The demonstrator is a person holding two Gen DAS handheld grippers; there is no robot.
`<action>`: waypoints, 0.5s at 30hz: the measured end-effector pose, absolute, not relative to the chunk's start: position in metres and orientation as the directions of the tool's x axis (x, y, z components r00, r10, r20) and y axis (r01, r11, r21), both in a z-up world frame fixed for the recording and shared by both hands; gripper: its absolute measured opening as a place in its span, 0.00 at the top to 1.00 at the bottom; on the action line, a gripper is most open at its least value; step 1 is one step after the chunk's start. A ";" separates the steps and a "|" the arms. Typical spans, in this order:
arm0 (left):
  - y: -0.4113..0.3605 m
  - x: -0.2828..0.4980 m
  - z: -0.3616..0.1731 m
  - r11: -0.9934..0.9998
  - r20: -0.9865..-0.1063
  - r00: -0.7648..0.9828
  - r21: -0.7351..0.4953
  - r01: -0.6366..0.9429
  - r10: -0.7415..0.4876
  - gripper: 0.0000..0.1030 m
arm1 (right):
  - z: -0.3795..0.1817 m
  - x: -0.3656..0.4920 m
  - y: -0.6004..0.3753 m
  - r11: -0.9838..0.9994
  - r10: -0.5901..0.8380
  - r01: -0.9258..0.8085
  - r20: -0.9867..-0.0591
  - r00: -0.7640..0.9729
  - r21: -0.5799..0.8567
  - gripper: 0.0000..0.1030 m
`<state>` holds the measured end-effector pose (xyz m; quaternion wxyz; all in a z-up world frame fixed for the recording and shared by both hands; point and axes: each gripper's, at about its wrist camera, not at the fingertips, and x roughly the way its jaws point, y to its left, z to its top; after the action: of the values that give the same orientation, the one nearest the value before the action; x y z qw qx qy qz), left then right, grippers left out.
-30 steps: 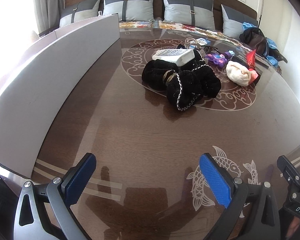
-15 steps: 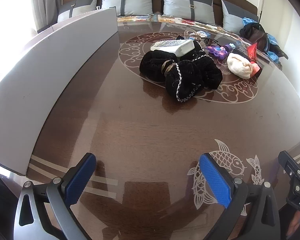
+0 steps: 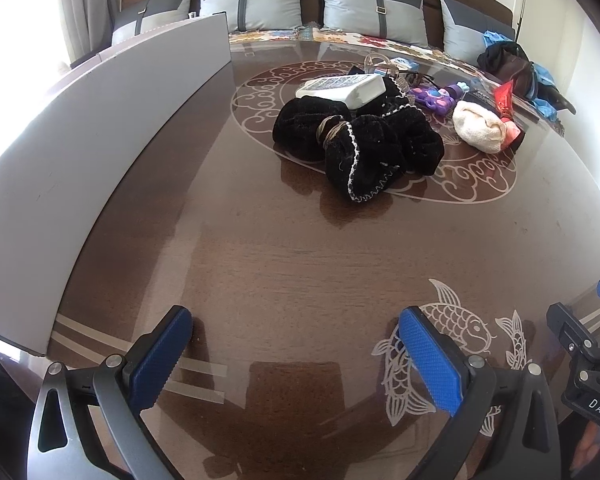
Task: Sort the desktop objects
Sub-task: 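Move the left tool toward the black knitted gloves on the table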
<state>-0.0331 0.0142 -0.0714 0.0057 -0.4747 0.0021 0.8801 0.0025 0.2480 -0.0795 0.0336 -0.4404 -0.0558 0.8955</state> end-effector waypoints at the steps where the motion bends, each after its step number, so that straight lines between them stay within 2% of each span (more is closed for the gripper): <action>1: 0.014 -0.033 -0.071 -1.000 -0.836 -0.549 -0.002 -0.012 0.008 0.00 | -0.081 0.002 0.248 -0.991 0.109 -0.010 -0.787 -0.607 -0.130 0.00; 10: 0.014 -0.036 -0.071 -1.000 -0.843 -0.538 -0.002 -0.017 0.011 0.00 | -0.087 -0.001 0.246 -0.990 0.115 -0.003 -0.794 -0.597 -0.141 0.00; 15: 0.015 -0.036 -0.072 -1.000 -0.838 -0.545 -0.001 -0.027 0.015 0.00 | -0.089 -0.003 0.252 -0.996 0.084 -0.017 -0.806 -0.586 -0.092 0.00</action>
<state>-0.0360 0.0146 -0.0719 0.0120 -0.4768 0.0059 0.8789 -0.0034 0.2521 -0.0893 0.0285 -0.4538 -0.0371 0.8899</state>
